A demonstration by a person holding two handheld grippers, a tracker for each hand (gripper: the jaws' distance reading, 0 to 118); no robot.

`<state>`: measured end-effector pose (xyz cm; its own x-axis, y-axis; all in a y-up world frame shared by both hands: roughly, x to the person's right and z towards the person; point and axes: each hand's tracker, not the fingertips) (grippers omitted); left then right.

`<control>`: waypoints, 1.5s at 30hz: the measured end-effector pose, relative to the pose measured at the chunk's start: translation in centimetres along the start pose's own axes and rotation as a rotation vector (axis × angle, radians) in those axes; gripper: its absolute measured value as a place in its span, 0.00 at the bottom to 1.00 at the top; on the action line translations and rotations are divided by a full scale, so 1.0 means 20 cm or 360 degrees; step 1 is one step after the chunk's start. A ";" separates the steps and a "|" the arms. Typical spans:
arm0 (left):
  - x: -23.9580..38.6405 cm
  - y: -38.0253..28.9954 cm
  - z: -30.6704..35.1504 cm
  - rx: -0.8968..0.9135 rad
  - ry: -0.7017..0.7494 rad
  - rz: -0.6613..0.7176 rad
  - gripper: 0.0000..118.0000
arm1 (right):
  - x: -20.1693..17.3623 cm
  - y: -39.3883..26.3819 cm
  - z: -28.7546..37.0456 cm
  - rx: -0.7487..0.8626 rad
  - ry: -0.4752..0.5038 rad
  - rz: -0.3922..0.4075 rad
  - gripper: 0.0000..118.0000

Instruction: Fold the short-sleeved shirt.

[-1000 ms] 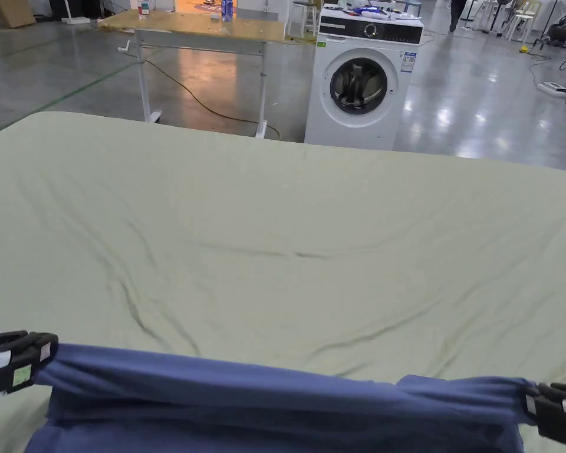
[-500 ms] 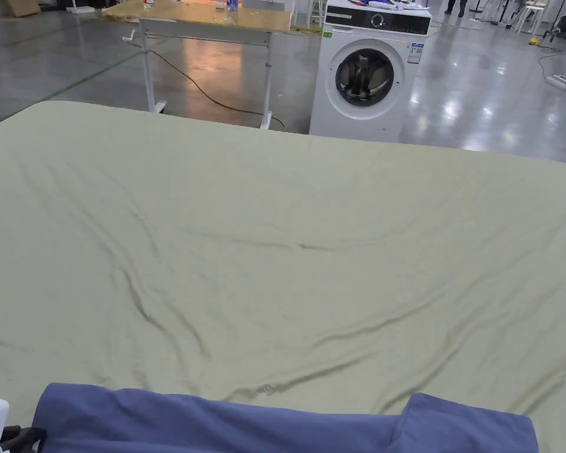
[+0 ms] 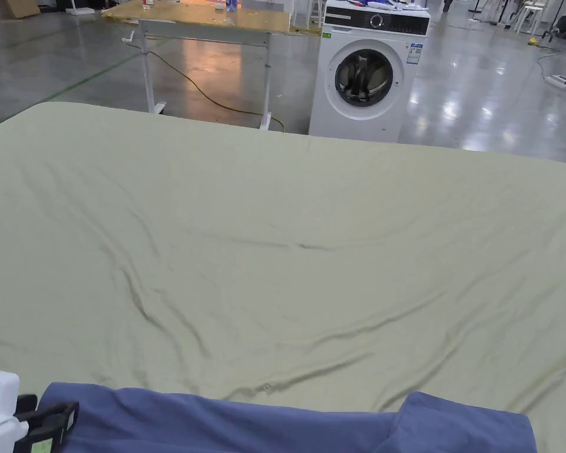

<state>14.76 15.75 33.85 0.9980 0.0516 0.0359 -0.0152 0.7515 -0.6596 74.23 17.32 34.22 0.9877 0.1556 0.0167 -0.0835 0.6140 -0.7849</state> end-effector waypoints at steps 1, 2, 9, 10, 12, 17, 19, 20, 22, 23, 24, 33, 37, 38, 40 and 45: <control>0.02 0.03 0.01 0.0043 -0.0007 0.0007 0.44 | -0.01 0.03 0.04 0.0061 -0.0003 -0.0020 0.66; 0.05 0.07 0.03 0.0097 -0.0020 0.0007 0.44 | -0.01 0.06 0.06 0.0129 -0.0016 -0.0048 0.66; 0.21 0.27 0.01 0.0442 0.0025 -0.0028 0.43 | -0.20 0.24 0.10 0.0691 0.0032 -0.0154 0.65; 0.23 0.28 -0.01 0.0493 0.0038 -0.0042 0.41 | -0.25 0.26 0.10 0.0743 0.0018 -0.0155 0.65; 0.29 0.32 0.00 0.0578 0.0041 -0.0061 0.33 | -0.32 0.30 0.10 0.0843 0.0056 -0.0185 0.59; 0.40 0.38 0.02 0.0789 0.0105 -0.0108 0.00 | -0.51 0.37 0.11 0.1073 0.0097 -0.0189 0.09; 0.42 0.39 0.02 0.0868 0.0142 -0.0119 0.00 | -0.56 0.39 0.12 0.1118 0.0096 -0.0195 0.04; 0.42 0.39 0.03 0.0882 0.0149 -0.0117 0.00 | -0.59 0.40 0.13 0.1145 0.0100 -0.0190 0.02; 0.44 0.40 0.04 0.0901 0.0164 -0.0104 0.00 | -0.63 0.41 0.14 0.1187 0.0086 -0.0182 0.01; 0.43 0.40 0.05 0.0899 0.0160 -0.0102 0.00 | -0.64 0.41 0.14 0.1198 0.0084 -0.0181 0.00; 0.42 0.40 0.05 0.0901 0.0154 -0.0097 0.00 | -0.65 0.41 0.15 0.1214 0.0087 -0.0178 0.00; 0.09 0.27 0.10 0.0518 -0.0054 0.0021 0.00 | -0.69 0.44 0.17 0.1208 0.0159 -0.0092 0.00; -0.17 0.15 0.03 0.0141 -0.0163 0.0091 0.00 | -0.69 0.44 0.15 0.1169 0.0166 -0.0054 0.00; -0.23 0.11 0.01 0.0066 -0.0219 0.0124 0.00 | -0.69 0.43 0.15 0.1153 0.0170 -0.0047 0.00; -0.34 0.05 -0.02 -0.0026 -0.0302 0.0225 0.00 | -0.69 0.43 0.13 0.1121 0.0196 -0.0042 0.00; -0.58 -0.06 -0.11 -0.0149 -0.0516 0.0469 0.56 | -0.69 0.41 0.11 0.1069 0.0202 -0.0026 0.00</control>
<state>3.37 12.82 32.52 0.8810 0.4694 0.0596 -0.2758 0.6117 -0.7414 59.62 21.87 28.87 0.9939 0.0756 -0.0798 -0.0922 0.9688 -0.2301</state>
